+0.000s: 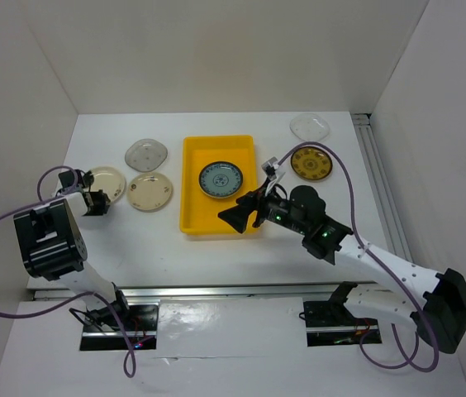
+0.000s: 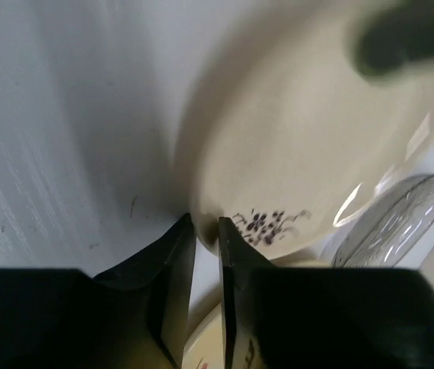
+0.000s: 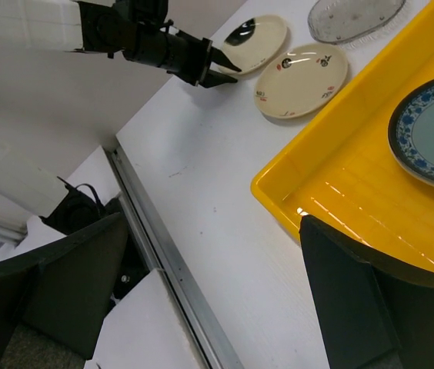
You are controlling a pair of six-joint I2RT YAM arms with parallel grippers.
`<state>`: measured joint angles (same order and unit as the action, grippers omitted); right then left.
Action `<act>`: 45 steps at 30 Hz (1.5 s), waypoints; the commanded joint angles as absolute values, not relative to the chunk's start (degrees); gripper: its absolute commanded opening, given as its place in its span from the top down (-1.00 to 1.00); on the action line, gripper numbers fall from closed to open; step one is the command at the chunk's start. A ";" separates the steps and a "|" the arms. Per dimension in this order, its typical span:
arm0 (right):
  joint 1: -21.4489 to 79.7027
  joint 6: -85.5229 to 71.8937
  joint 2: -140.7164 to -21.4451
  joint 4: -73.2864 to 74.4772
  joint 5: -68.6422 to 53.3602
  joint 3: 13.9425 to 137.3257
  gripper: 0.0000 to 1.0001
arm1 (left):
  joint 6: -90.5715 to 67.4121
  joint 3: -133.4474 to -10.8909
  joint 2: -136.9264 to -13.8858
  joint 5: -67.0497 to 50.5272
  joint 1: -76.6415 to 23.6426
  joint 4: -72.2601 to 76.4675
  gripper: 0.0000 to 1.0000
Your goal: Place the plates into the plastic bin on the countertop
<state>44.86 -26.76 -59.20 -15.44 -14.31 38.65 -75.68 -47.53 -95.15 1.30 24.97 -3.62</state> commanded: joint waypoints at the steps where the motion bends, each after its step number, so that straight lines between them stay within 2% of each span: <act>1: 45.35 -27.07 -56.26 -15.83 -13.18 38.32 -1.00 | -76.54 -47.55 -98.70 7.73 24.52 -13.79 0.43; 7: 45.35 -26.46 -54.40 -14.15 -11.95 39.37 -1.00 | -76.55 -48.96 -100.72 8.26 23.99 -15.56 0.54; 8: 45.35 -25.93 -53.88 -13.45 -11.95 39.37 -1.00 | -76.55 -48.96 -100.72 8.26 24.52 -15.56 0.74; 11: 45.35 -25.93 -53.88 -12.93 -11.34 39.38 -1.00 | -76.55 -48.96 -100.72 6.78 25.57 -15.03 1.00; 17: 45.35 -25.40 -52.82 -11.08 -10.11 39.38 -1.00 | -74.54 -52.02 -97.83 5.45 25.58 -15.81 1.00; 20: 45.35 -24.79 -52.30 -9.59 -9.58 39.38 -1.00 | -74.00 -53.44 -91.25 7.89 25.58 -18.46 1.00; 25: 45.35 -24.79 -51.59 -8.00 -7.66 38.85 -1.00 | -70.77 -49.14 -70.28 10.81 23.30 -13.29 1.00; 30: 45.35 -24.79 -49.14 -3.62 -3.00 38.32 -1.00 | -63.82 -50.09 -62.67 5.39 15.75 -11.52 1.00; 35: 43.68 -25.31 -47.20 3.15 6.83 40.51 -1.00 | -57.14 -56.50 -70.91 -3.49 -1.65 -6.60 1.00; 39: 40.88 -27.16 -44.05 9.74 13.34 41.75 -1.00 | -52.13 -67.13 -85.58 -8.35 -11.65 -7.03 1.00; 45: 35.95 -29.17 -39.38 15.38 11.79 42.36 -1.00 | -50.81 -76.90 -100.08 -10.27 -16.00 -7.56 1.00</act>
<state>37.50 -27.66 -41.34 10.98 10.17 39.66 -53.80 -73.45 -97.58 -7.75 -16.05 -9.10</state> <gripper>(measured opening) 0.999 0.179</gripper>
